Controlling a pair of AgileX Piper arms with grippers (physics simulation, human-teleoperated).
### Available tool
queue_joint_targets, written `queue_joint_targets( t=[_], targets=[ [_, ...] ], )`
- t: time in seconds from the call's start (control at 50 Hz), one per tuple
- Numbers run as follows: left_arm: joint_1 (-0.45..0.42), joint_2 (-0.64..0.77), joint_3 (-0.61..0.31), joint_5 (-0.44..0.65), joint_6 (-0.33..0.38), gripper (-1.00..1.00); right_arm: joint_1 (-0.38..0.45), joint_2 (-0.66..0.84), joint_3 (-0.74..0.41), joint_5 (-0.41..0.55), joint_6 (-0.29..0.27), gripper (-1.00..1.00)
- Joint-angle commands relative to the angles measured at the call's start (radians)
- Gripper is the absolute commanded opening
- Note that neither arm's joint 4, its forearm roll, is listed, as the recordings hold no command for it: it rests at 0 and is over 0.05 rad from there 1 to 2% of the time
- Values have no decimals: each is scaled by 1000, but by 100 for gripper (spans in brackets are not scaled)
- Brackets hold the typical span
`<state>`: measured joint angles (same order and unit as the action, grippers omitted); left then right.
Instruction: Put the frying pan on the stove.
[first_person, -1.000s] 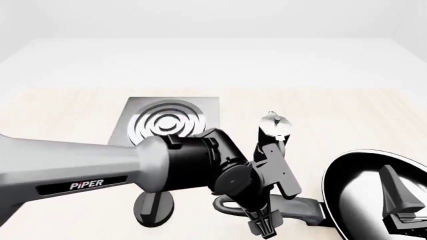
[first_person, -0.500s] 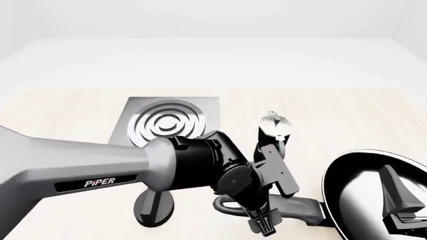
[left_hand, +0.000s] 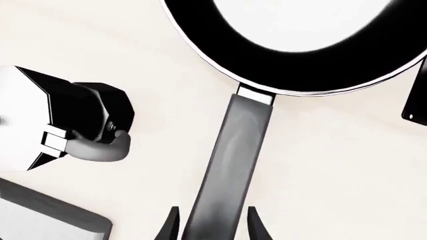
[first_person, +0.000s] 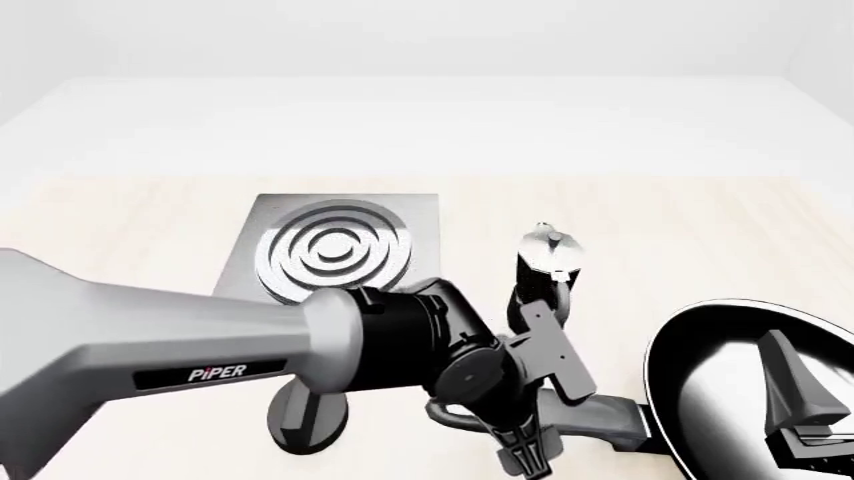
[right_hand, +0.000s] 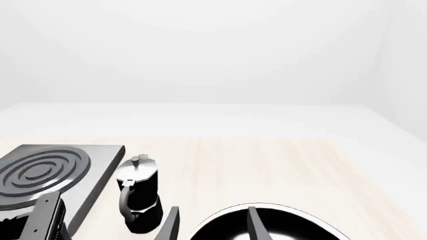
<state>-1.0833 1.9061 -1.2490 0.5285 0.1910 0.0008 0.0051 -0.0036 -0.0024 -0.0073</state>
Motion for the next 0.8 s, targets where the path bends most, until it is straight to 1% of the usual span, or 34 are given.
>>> queue_joint_targets(
  t=[0.02, 0.04, 0.12, 0.16, 0.24, 0.26, 0.3, 0.34, 0.52, 0.6, 0.62, 0.68, 0.7, 0.74, 0.76, 0.78, 0.8],
  targets=[
    [-2, 19, 7, -23, -6, 100, 0, 0, 0, 0, 0, 100],
    [-10, 11, 18, -31, -15, 100, 0, 0, 0, 0, 0, 100],
    [-5, 19, 13, -32, -13, 100, 0, 0, 0, 0, 0, 100],
    [7, 32, -4, -26, -5, 100, 0, 0, 0, 0, 0, 100],
    [5, 30, 4, -35, -12, 100, 0, 0, 0, 0, 0, 100],
    [15, 39, -10, -28, -4, 100, 0, 0, 0, 0, 0, 100],
    [0, 20, 13, -42, -18, 100, 0, 0, 0, 0, 0, 100],
    [12, 35, -3, -32, -8, 100, 0, 0, 0, 0, 0, 100],
    [-8, 24, 27, -58, -25, 100, 0, 0, 0, 0, 0, 100],
    [-2, 33, 16, -54, -20, 100, 0, 0, 0, 0, 0, 100],
    [-6, 28, 22, -58, -23, -100, 0, 0, 0, 0, 0, 100],
    [-4, 32, 18, -57, -21, -100, 0, 0, 0, 0, 0, 100],
    [-13, 23, 32, -63, -29, -100, 0, 0, 0, 0, 0, 100],
    [-1, 32, 9, -49, -14, -100, 0, 0, 0, 0, 0, 100],
    [-10, 22, 20, -52, -21, -100, 0, 0, 0, 0, 0, 100],
    [21, 48, -29, -22, 20, -100, 0, 0, 0, 0, 0, 100],
    [11, 34, -19, -27, 4, -100, 0, 0, 0, 0, 0, 100]
  ],
)
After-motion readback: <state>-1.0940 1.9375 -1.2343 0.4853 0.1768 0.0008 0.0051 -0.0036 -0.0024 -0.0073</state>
